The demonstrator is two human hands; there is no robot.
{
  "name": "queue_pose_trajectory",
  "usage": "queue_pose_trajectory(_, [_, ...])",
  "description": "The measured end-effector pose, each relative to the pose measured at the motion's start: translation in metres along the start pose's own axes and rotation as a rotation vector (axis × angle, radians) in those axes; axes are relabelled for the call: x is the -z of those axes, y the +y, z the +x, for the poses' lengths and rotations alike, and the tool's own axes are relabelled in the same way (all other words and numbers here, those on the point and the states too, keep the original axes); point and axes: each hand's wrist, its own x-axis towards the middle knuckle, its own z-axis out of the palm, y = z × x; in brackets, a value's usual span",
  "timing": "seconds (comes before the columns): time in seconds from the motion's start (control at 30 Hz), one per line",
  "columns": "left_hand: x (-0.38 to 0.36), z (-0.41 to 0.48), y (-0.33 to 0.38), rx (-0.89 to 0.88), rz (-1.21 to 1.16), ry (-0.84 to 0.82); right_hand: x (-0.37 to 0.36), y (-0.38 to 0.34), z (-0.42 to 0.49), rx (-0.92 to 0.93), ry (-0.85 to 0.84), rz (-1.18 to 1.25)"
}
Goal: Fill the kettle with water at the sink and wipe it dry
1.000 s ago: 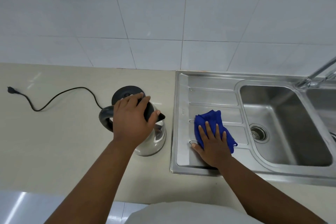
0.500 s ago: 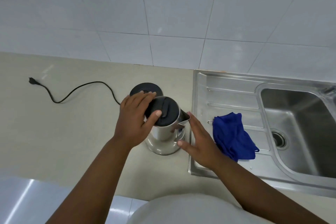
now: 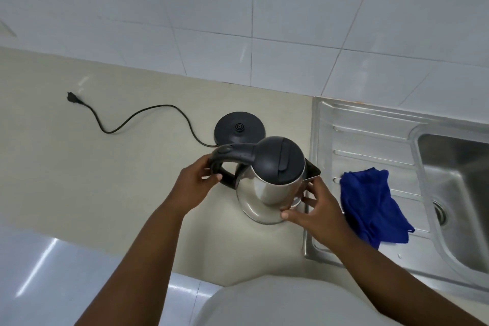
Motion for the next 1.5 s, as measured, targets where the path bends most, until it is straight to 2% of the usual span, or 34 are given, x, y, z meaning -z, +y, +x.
queue_pose_trajectory(0.27, [0.004,0.012,-0.008,0.047,-0.230,-0.087,0.005,-0.007,0.007,-0.017,-0.003,0.010])
queue_pose_trajectory(0.43, [0.014,0.028,0.003,0.016,-0.282,-0.061,0.012,-0.024,0.020,0.010,0.029,-0.009])
queue_pose_trajectory(0.8, [0.056,0.109,0.041,-0.051,-0.283,0.061,0.011,-0.087,0.109,0.169,0.020,-0.055])
queue_pose_trajectory(1.03, [0.070,0.155,0.040,-0.013,-0.276,0.116,-0.006,-0.102,0.157,0.163,-0.002,-0.033])
queue_pose_trajectory(1.5, [0.060,0.156,0.020,-0.003,-0.299,0.120,-0.018,-0.084,0.154,0.144,0.007,-0.011])
